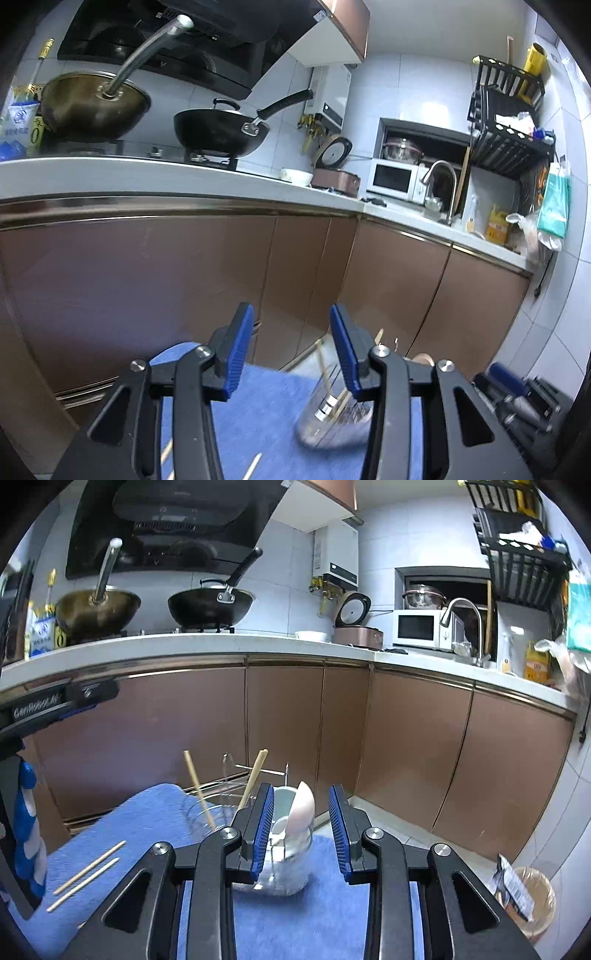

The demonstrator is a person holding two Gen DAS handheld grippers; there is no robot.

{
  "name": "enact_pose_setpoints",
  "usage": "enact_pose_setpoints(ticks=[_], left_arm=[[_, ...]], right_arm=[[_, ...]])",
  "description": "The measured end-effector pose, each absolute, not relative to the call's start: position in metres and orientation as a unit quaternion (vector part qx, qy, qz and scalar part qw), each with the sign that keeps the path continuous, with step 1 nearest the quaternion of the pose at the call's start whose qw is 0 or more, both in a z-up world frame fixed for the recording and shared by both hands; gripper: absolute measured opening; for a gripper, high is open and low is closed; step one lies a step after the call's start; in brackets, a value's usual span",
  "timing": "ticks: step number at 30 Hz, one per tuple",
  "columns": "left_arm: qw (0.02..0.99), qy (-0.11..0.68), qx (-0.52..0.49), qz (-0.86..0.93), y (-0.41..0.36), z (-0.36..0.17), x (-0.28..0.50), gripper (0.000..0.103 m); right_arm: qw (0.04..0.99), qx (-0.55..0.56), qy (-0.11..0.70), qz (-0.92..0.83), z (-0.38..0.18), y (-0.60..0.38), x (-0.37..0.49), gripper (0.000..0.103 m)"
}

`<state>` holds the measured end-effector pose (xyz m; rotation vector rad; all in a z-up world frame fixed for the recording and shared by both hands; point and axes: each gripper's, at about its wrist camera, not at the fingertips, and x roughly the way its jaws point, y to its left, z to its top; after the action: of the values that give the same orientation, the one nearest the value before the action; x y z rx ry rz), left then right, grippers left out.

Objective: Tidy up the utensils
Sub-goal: 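Carry the chopstick to the holder with the left tool while the right tool carries the pink spoon, then open both tools and pull them back from the glass holder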

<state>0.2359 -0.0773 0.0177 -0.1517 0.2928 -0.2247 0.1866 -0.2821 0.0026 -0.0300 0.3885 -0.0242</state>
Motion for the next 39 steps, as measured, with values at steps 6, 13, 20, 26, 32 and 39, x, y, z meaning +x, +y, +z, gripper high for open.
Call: enact_pose_setpoints(ticks=[6, 13, 20, 26, 32, 39], left_arm=[[0.981, 0.167, -0.050, -0.088, -0.040, 0.024, 0.194, 0.041], [0.981, 0.181, -0.040, -0.065, -0.003, 0.020, 0.146, 0.041], [0.979, 0.194, -0.027, -0.064, 0.008, 0.012, 0.103, 0.041], [0.980, 0.188, -0.010, -0.070, 0.001, 0.011, 0.061, 0.051], [0.983, 0.165, 0.016, -0.073, -0.010, 0.016, 0.017, 0.060], [0.984, 0.153, 0.028, -0.083, -0.014, 0.023, -0.018, 0.061]], right_arm=[[0.980, 0.030, 0.197, 0.004, 0.014, -0.292, 0.138, 0.032], [0.976, 0.068, 0.204, 0.020, 0.010, -0.291, 0.092, 0.057], [0.973, 0.092, 0.210, 0.024, 0.009, -0.287, 0.059, 0.088], [0.973, 0.106, 0.203, 0.024, 0.012, -0.283, 0.028, 0.102], [0.975, 0.111, 0.193, 0.026, 0.014, -0.278, -0.003, 0.103], [0.979, 0.106, 0.171, 0.025, 0.018, -0.272, -0.030, 0.103]])
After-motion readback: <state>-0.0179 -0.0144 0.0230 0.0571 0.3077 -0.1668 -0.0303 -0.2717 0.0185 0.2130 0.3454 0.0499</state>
